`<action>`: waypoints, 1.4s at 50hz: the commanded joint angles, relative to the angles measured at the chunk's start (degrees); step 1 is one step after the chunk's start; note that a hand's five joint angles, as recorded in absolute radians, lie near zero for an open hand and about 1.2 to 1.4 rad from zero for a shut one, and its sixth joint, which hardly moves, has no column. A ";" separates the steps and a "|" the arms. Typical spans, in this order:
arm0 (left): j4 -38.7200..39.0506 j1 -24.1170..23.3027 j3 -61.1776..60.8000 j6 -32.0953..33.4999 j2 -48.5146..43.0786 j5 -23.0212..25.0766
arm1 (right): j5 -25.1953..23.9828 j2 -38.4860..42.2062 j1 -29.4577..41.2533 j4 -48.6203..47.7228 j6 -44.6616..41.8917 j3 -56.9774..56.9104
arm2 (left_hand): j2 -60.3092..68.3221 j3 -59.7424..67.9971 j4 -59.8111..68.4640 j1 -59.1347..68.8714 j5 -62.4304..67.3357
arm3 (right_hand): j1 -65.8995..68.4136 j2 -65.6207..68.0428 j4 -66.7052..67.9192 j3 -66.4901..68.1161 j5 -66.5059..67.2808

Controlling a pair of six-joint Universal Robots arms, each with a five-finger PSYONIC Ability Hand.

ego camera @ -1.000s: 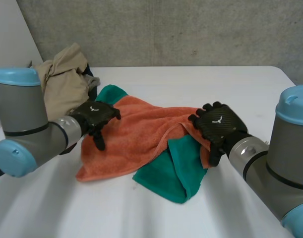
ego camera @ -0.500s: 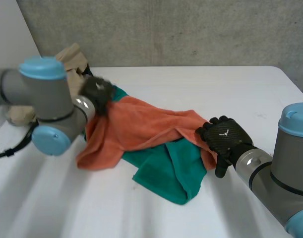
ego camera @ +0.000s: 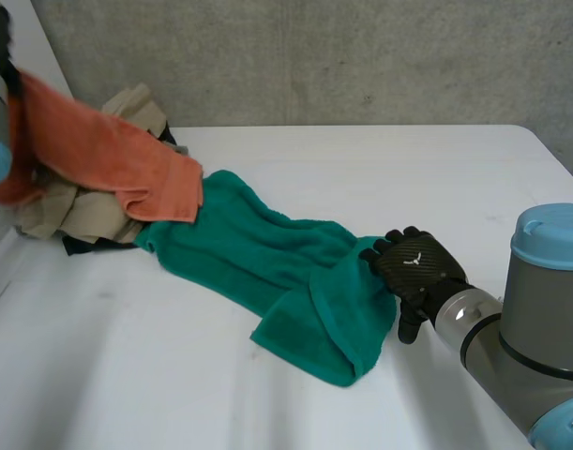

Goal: Fold the laundry.

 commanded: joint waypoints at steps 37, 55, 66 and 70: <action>1.09 -7.27 -36.74 13.84 -0.58 20.72 | -12.26 9.58 3.95 -5.05 -19.26 -6.33 | -0.45 -2.06 -1.69 2.17 -1.53 | 2.83 3.34 3.39 3.44 2.56; 2.06 -9.03 -26.97 18.68 -7.01 17.82 | -7.96 4.50 2.19 -5.50 -14.69 -6.68 | 44.11 42.50 42.87 46.73 43.04 | 68.13 68.65 68.69 68.74 67.86; 3.03 -8.50 -44.01 11.75 18.90 17.12 | -3.38 -5.09 -10.55 -0.23 -1.86 -11.51 | 44.11 42.50 42.87 46.73 43.04 | 68.13 68.65 68.69 68.74 67.86; 3.73 -8.94 -52.00 7.61 28.40 18.34 | -2.95 -2.64 -13.28 2.41 -0.45 -15.11 | 44.11 42.50 42.87 46.73 43.04 | 68.13 68.65 68.69 68.74 67.86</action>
